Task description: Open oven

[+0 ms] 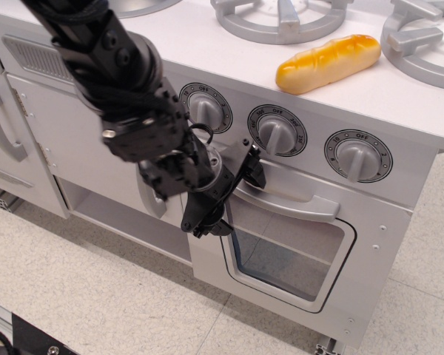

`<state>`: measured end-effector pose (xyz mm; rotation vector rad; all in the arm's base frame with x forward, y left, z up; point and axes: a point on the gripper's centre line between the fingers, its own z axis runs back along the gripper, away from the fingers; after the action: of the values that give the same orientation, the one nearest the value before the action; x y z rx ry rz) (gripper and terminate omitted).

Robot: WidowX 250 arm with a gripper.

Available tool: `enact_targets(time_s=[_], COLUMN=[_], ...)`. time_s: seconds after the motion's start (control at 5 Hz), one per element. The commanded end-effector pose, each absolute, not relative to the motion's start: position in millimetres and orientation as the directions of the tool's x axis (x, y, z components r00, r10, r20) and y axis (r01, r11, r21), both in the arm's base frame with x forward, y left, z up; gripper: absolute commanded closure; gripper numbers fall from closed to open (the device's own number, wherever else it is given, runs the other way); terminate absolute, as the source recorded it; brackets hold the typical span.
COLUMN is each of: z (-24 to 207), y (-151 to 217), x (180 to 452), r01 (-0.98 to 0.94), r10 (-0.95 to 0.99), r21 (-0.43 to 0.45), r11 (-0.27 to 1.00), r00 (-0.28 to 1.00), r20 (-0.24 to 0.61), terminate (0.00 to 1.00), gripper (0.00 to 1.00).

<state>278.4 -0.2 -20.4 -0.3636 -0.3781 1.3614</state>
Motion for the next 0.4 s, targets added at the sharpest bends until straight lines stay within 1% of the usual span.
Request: enact_targets(time_s=[0.0,0.2], z=[-24,-19], y=[-4,-8], x=[259,244], r01=[-0.882,-0.884], r10=[0.980,0.967], r21=[-0.432,-0.402], r11=[0.187,0.238], r00=[0.197,0.252], r20=[0.022,0.019], terminate=[0.00,0.00], gripper=[0.00,0.00])
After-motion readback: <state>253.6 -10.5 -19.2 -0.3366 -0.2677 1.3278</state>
